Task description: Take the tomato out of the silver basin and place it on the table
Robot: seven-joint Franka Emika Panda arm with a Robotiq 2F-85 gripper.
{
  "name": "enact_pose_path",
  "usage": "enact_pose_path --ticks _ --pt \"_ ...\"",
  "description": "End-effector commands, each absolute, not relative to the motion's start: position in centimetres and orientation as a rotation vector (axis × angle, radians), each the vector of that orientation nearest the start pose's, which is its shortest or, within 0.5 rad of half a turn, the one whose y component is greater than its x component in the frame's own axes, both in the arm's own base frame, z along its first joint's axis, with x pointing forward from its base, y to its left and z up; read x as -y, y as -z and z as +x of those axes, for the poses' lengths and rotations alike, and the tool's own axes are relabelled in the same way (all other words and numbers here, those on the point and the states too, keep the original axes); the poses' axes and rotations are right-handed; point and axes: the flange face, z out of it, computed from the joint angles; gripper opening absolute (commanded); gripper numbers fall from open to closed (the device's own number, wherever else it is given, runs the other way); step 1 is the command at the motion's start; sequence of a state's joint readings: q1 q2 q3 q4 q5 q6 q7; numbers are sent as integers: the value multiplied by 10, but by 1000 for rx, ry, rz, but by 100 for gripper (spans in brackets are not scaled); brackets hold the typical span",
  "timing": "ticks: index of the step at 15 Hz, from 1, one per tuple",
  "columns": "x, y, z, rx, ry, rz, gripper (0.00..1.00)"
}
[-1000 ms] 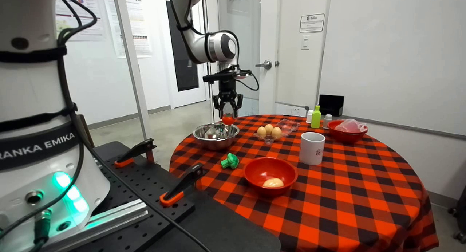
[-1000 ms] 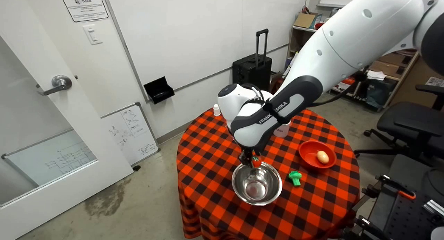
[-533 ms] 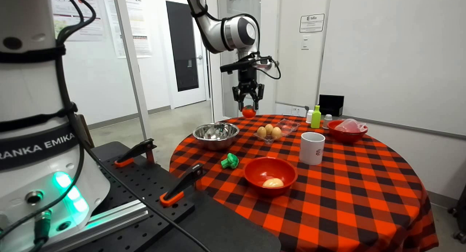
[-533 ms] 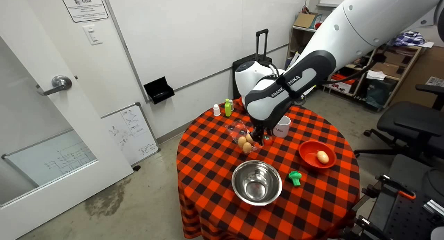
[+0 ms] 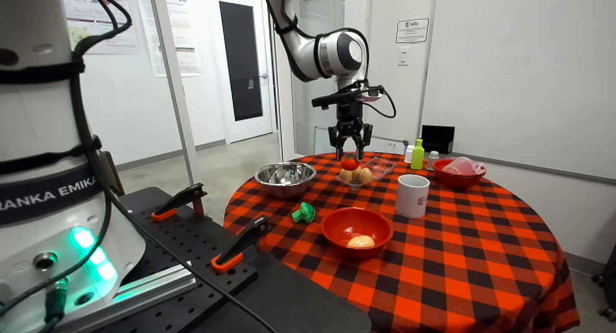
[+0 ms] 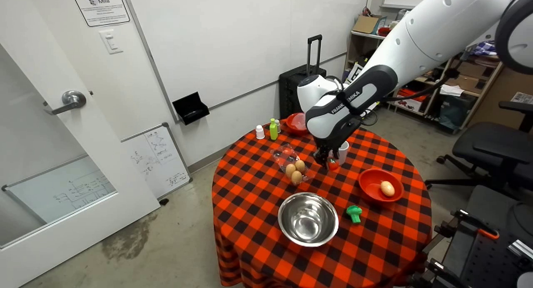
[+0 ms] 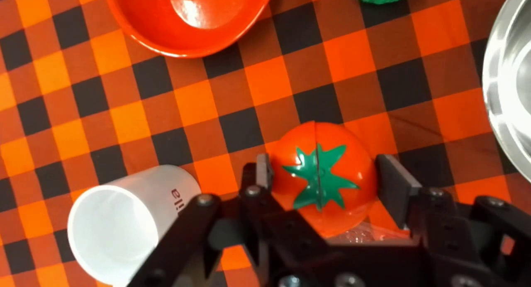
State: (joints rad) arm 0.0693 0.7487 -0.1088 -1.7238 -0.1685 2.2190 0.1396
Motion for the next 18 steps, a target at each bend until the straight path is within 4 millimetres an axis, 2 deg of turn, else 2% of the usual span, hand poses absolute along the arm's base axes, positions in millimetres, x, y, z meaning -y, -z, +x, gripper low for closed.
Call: enact_pose_path --ticks 1,10,18 --pt "34 -109 652 -90 -432 -3324 38" --pt "45 -52 665 -127 -526 -3334 38" --pt "50 -14 665 -207 -584 -3319 38"
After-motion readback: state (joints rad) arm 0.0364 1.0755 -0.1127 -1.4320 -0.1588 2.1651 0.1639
